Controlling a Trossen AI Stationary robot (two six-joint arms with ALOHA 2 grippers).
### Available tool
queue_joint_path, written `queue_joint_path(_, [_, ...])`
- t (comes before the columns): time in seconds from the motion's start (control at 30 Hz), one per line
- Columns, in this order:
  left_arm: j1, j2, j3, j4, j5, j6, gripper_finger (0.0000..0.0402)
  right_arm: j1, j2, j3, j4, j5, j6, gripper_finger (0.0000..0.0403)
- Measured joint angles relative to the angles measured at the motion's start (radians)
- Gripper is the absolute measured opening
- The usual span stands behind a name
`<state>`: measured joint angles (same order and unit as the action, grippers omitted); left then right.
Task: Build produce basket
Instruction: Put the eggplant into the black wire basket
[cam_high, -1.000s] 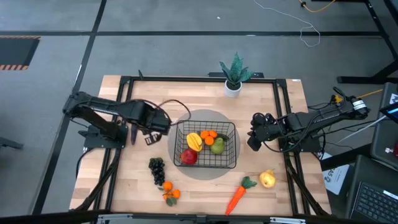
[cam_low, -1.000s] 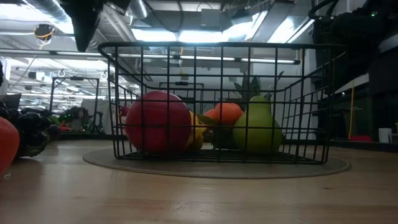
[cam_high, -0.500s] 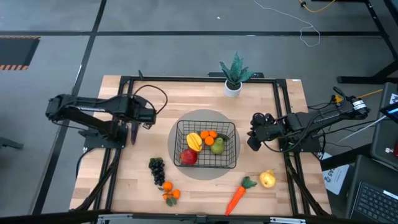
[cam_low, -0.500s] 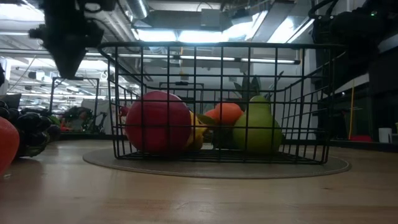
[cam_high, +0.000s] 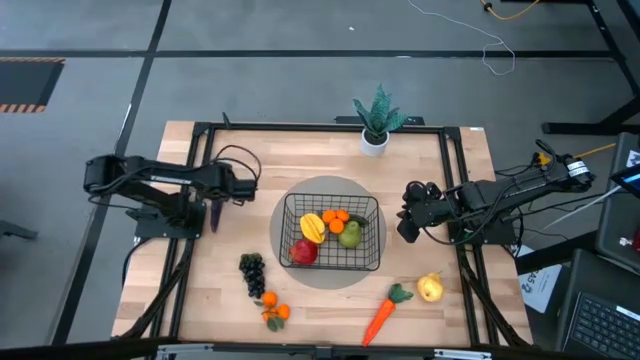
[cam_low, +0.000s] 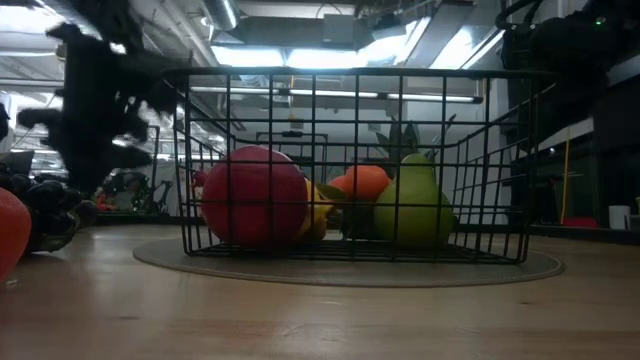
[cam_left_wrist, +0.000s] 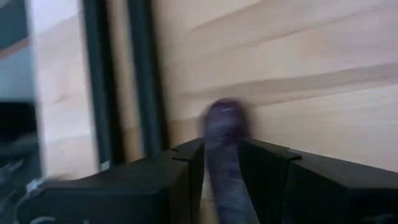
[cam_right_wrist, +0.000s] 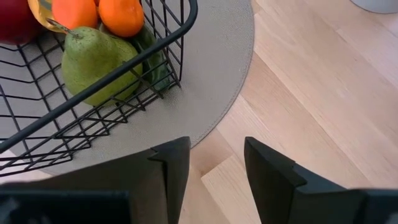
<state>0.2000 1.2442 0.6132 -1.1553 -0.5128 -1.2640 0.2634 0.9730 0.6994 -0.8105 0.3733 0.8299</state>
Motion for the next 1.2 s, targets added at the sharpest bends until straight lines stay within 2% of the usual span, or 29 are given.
queue_joint_path(0.17, [0.038, 0.042, -0.062, -0.001, -0.003, -0.033, 0.0088, 0.000, 0.000, 0.000, 0.000, 0.000, 0.000, 0.0145])
queue_joint_path(0.3, [0.040, 0.051, -0.064, 0.033, 0.042, 0.015, 0.0088, 0.000, 0.000, 0.000, 0.000, 0.001, -0.001, 0.0145])
queue_joint_path(0.47, [0.037, 0.052, -0.061, 0.197, 0.159, 0.070, 0.0088, 0.000, 0.000, 0.000, 0.000, 0.002, -0.001, 0.0145])
queue_joint_path(0.67, [0.027, 0.052, -0.051, 0.341, 0.138, 0.188, 0.0088, 0.000, 0.000, 0.000, 0.000, 0.001, -0.001, 0.0145])
queue_joint_path(0.9, [0.022, 0.031, 0.050, 0.292, 0.141, 0.319, 0.0088, 0.000, 0.000, 0.000, 0.000, 0.001, -0.001, 0.0145])
queue_joint_path(1.03, [0.005, 0.031, 0.156, 0.110, 0.143, 0.355, 0.0086, 0.000, 0.000, 0.000, 0.000, 0.001, -0.001, 0.0145])
queue_joint_path(1.13, [-0.022, 0.030, 0.231, -0.031, 0.207, 0.354, 0.0083, 0.000, 0.000, 0.000, 0.000, 0.001, -0.001, 0.0145])
queue_joint_path(1.2, [-0.042, 0.030, 0.263, -0.080, 0.300, 0.350, 0.0083, 0.000, 0.000, 0.000, 0.000, 0.004, -0.001, 0.0145])
